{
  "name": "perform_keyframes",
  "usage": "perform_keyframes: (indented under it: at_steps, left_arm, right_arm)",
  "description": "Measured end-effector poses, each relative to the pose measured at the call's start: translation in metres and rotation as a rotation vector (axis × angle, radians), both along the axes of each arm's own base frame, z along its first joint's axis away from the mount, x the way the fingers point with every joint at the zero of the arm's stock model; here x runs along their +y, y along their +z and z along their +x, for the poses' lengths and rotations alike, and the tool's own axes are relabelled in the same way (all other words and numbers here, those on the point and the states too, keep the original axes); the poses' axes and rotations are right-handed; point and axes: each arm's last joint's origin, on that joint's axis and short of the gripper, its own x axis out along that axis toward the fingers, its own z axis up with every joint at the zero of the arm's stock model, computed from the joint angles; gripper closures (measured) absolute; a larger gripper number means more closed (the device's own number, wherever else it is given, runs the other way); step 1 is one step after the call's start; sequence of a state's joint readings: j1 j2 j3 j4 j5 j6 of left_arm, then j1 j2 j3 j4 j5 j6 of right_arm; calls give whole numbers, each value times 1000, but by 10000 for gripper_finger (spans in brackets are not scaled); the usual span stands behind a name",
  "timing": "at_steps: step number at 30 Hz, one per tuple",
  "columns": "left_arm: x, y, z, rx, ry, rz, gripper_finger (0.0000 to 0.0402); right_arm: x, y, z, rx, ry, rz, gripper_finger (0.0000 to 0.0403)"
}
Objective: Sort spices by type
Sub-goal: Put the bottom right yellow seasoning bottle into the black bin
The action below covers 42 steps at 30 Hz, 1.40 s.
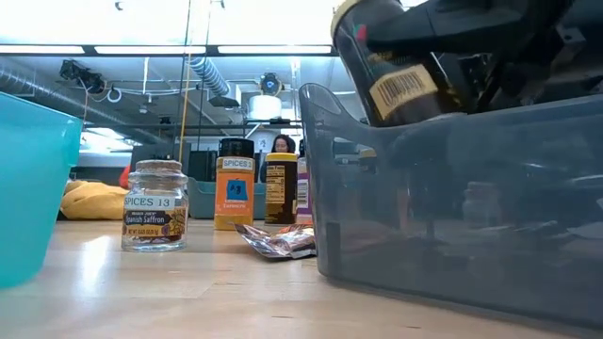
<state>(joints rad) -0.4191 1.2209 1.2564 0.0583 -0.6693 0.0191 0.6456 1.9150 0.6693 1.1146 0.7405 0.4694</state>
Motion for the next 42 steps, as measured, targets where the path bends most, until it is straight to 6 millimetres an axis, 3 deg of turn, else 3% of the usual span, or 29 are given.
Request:
perform_keyframes:
  at_steps: [42]
  left_arm:
    - [-1,-5,3,32,4,10,80]
  right_arm:
    - [2,-9,-1,59,71,-63,114]
